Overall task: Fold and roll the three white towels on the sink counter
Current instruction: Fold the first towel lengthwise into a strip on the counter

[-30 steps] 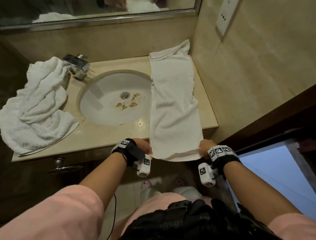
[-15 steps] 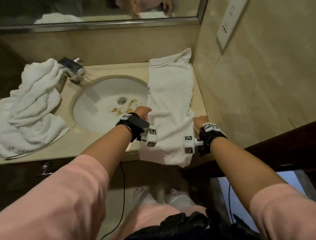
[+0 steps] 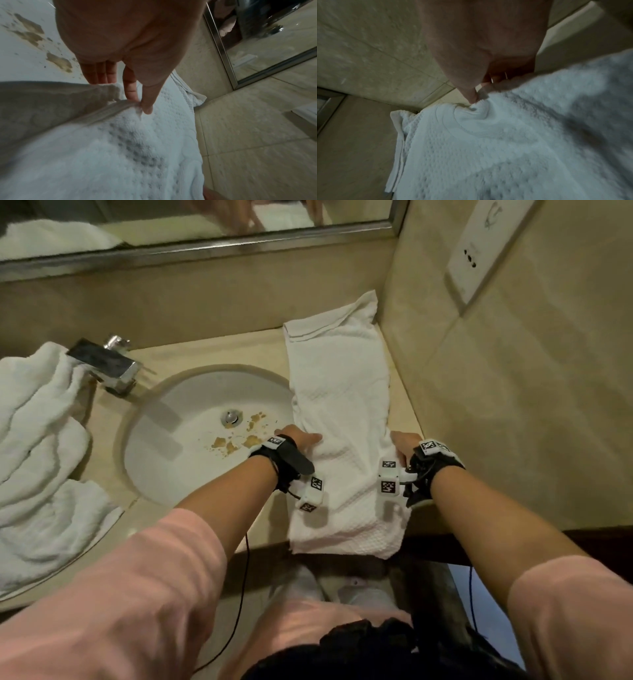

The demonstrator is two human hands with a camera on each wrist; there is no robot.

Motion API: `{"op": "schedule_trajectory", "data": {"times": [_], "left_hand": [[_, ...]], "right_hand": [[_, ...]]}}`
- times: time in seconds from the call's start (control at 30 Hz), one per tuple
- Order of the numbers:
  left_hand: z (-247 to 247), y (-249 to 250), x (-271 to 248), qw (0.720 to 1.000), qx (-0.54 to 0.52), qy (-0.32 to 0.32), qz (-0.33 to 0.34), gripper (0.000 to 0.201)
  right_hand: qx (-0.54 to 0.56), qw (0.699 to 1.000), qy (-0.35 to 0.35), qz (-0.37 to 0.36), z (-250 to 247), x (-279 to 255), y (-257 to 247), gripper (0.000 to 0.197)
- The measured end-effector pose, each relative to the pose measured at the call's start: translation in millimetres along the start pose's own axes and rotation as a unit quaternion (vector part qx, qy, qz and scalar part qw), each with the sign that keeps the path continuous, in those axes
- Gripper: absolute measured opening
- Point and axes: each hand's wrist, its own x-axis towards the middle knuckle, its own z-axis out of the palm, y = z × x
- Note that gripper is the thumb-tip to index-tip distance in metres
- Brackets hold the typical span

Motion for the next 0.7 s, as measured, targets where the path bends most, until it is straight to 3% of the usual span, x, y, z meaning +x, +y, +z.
{"op": "schedule_trajectory", "data": {"times": [0.1, 0.3, 0.33, 0.4, 0.5, 0.63, 0.7], "left_hand": [[-4.7, -4.7, 16.2, 0.999, -0.039, -0.037, -0.006, 0.064], [-6.7, -13.1, 30.0, 0.987, -0.155, -0.029, -0.004, 0.042], [-8.9, -15.0, 27.5, 0.988, -0.154, -0.030, -0.005, 0.040], [-11.7, -21.6, 29.5, 0.988, -0.153, -0.019, -0.010, 0.038], [-10.9, -30.3, 32.7, 0.983, -0.184, -0.012, -0.012, 0.037], [-6.1, -26.1, 24.3, 0.988, -0.144, -0.052, -0.030, 0.009], [-8.7, -19.7, 17.9, 0.988, -0.136, -0.070, -0.037, 0.023]], "right_hand": [[-0.003, 1.000, 0.003, 0.006, 3.4, -13.1, -13.9, 0.051], [0.105, 0.994, -0.001, -0.009, 8.0, -10.8, -20.9, 0.019], [0.085, 0.996, 0.003, -0.006, 6.4, -11.9, -21.3, 0.015], [0.006, 0.999, 0.036, -0.005, 6.2, -12.3, -18.6, 0.035], [-0.179, 0.980, 0.080, -0.026, 7.4, -15.1, -13.7, 0.033], [-0.336, 0.940, 0.047, -0.033, 9.7, -37.0, -8.6, 0.021], [-0.346, 0.937, 0.004, -0.041, 6.7, -38.3, -3.6, 0.017]]}}
